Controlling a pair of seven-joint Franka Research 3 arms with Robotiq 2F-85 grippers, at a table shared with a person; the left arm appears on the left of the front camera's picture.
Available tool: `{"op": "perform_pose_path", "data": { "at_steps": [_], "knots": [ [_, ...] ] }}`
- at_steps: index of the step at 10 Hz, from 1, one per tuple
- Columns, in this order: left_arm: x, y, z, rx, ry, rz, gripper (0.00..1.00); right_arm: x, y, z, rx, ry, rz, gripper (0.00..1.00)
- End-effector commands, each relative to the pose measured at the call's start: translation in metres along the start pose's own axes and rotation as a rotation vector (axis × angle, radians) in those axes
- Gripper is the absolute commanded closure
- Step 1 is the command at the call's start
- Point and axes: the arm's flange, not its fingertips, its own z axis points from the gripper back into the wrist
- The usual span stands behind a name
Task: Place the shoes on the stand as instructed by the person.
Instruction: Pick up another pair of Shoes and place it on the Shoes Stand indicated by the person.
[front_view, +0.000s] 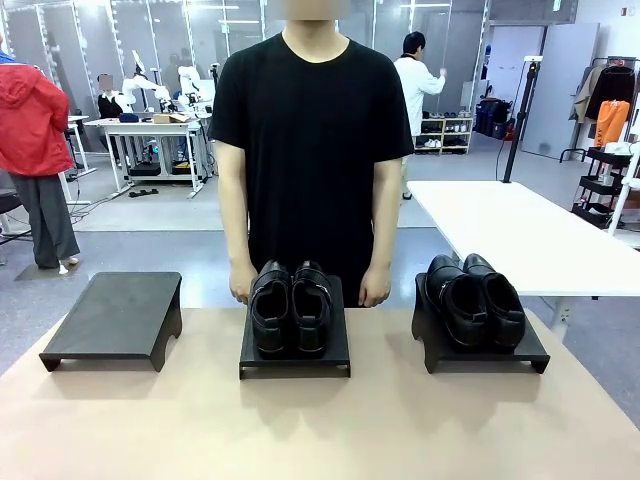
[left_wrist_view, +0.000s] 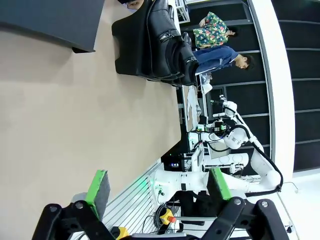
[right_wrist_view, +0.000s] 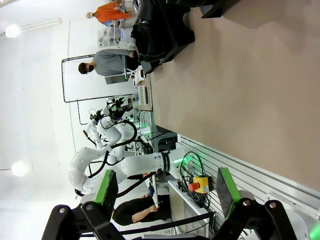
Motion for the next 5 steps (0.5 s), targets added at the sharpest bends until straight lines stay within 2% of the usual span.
{"op": "perform_pose_path", "data": {
  "at_steps": [1,5],
  "knots": [
    [-0.0016,-0.0038,0.0024,-0.007,0.009,0.000,0.00,-0.0033,0.0012,0.0022,0.000,0.007,0.012,0.00],
    [-0.0016,-0.0038,0.0024,-0.007,0.009,0.000,0.00,-0.0033,0.0012,0.0022,0.000,0.007,0.012,0.00]
  ]
}}
